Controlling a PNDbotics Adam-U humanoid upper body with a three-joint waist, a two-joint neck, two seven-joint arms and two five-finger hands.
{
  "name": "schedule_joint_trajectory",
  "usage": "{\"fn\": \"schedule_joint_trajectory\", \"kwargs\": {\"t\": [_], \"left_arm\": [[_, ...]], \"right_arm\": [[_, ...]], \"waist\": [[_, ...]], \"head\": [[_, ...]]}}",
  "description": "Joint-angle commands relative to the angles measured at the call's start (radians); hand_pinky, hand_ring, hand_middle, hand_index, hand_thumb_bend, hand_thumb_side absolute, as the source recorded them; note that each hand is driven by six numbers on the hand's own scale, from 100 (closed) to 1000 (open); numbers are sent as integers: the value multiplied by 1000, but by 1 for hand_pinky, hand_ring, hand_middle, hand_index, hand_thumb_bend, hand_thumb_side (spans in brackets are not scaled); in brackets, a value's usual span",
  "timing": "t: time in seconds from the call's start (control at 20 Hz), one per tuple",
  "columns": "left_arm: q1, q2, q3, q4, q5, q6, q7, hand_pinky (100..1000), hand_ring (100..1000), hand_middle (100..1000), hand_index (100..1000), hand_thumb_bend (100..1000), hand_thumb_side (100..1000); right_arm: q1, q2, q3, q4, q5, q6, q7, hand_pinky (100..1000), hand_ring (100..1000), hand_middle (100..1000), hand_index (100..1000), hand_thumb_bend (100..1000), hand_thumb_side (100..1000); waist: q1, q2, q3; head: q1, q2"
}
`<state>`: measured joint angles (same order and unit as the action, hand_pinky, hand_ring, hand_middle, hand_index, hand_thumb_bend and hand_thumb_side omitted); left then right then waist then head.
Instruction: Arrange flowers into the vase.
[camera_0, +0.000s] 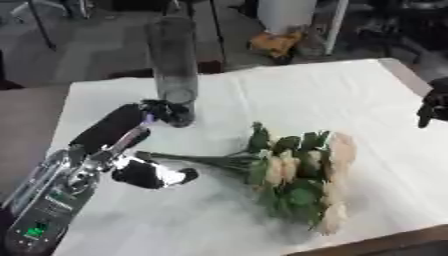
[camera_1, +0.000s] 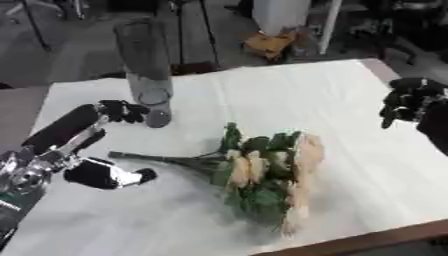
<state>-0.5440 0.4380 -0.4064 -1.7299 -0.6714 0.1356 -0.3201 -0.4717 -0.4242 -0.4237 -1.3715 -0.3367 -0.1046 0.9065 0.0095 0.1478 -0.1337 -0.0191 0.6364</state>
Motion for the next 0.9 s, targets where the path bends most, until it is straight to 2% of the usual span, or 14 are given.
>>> {"fn": "schedule_joint_trajectory", "kwargs": {"t": [0.05,0.25,0.65,0.9], "left_arm": [[-27,-5,-10,38,-25,-14,-4,785,759,712,891,686,403],[-42,-20,-21,92,-44,-31,-11,785,759,713,890,689,402],[-45,-24,-22,110,-50,-42,-5,782,757,714,889,675,395],[-83,-87,-33,206,-110,-24,36,762,730,667,869,615,361]], "right_arm": [[-18,-16,1,-16,6,-2,0,504,596,602,798,836,681],[-20,-14,3,-17,5,-1,0,504,596,603,798,836,681],[-19,-14,3,-17,6,0,0,504,596,603,798,836,682],[-22,-8,9,-19,6,1,0,504,596,602,798,836,682]], "waist": [[0,-10,-3],[-1,-10,-5],[-1,-11,-6],[-1,-9,-17]], "head": [[-3,-10],[-4,-11],[-5,-12],[-5,-13]]}}
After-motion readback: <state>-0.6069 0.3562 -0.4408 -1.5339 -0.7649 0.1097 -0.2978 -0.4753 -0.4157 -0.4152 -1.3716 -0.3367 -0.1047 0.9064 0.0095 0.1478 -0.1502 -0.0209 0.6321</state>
